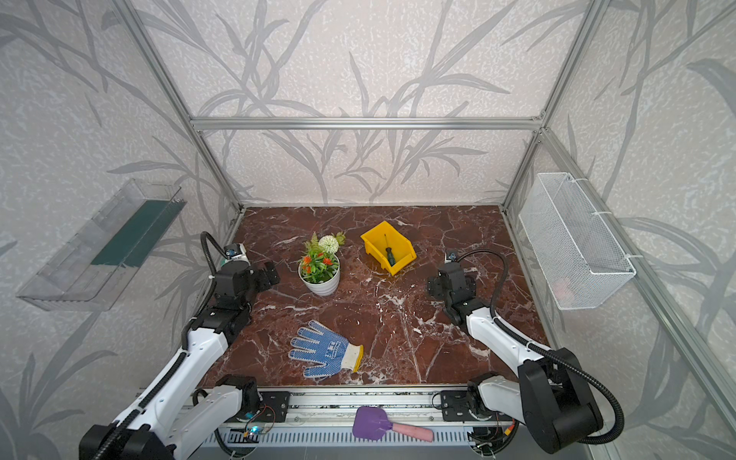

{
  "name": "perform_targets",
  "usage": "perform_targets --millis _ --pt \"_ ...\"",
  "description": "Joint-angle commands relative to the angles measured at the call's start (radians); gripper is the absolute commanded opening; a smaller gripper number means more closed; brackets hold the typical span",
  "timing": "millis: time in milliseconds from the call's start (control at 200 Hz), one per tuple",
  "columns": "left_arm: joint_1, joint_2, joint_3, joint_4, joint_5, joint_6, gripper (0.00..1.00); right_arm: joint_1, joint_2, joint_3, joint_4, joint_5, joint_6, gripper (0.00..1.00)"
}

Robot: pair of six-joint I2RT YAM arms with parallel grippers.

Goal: Put the screwdriver in the bin
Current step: Reset both arms

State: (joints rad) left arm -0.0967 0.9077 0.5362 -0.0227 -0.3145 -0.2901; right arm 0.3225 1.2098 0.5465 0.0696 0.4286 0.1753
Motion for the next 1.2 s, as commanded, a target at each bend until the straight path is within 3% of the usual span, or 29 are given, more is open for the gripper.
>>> perform_targets --millis 0,160,370,520,610,740,855,950,1045,1120,1195 --pt "0.004 0.016 -0.056 0.181 -0.215 -0.013 0.99 0.0 -0.02 -0.024 0.15 0.187 -0.071 0.99" --pt "0.004 0.094 -0.128 0.325 -0.318 0.0 0.99 0.001 0.024 -0.092 0.308 0.296 -0.101 0.99" --pt "0.005 0.311 -0.149 0.535 -0.351 0.137 0.99 0.007 0.154 -0.123 0.549 0.36 -0.192 0.99" --pt "-0.004 0.489 -0.174 0.846 -0.308 0.282 0.99 0.007 0.224 -0.175 0.779 0.319 -0.228 0.99" --pt "0.001 0.513 -0.193 0.9 -0.217 0.236 0.99 0.012 0.277 -0.237 0.983 0.294 -0.286 0.99" --pt "0.0 0.628 -0.2 1.076 -0.196 0.292 0.99 0.021 0.296 -0.264 1.063 0.252 -0.32 0.99" --pt "-0.004 0.595 -0.198 1.012 -0.186 0.277 0.99 0.058 0.295 -0.312 1.145 0.249 -0.355 0.99" --pt "-0.025 0.595 -0.289 1.18 -0.153 0.3 0.99 0.068 0.339 -0.391 1.333 0.2 -0.389 0.99" --pt "-0.095 0.674 -0.383 1.436 -0.139 0.392 0.99 0.068 0.335 -0.406 1.337 0.135 -0.392 0.99" --pt "-0.109 0.683 -0.386 1.441 -0.137 0.406 0.99 0.066 0.35 -0.409 1.338 0.038 -0.421 0.99" --pt "-0.108 0.685 -0.383 1.44 -0.137 0.406 0.99 0.067 0.349 -0.413 1.337 0.03 -0.423 0.99"
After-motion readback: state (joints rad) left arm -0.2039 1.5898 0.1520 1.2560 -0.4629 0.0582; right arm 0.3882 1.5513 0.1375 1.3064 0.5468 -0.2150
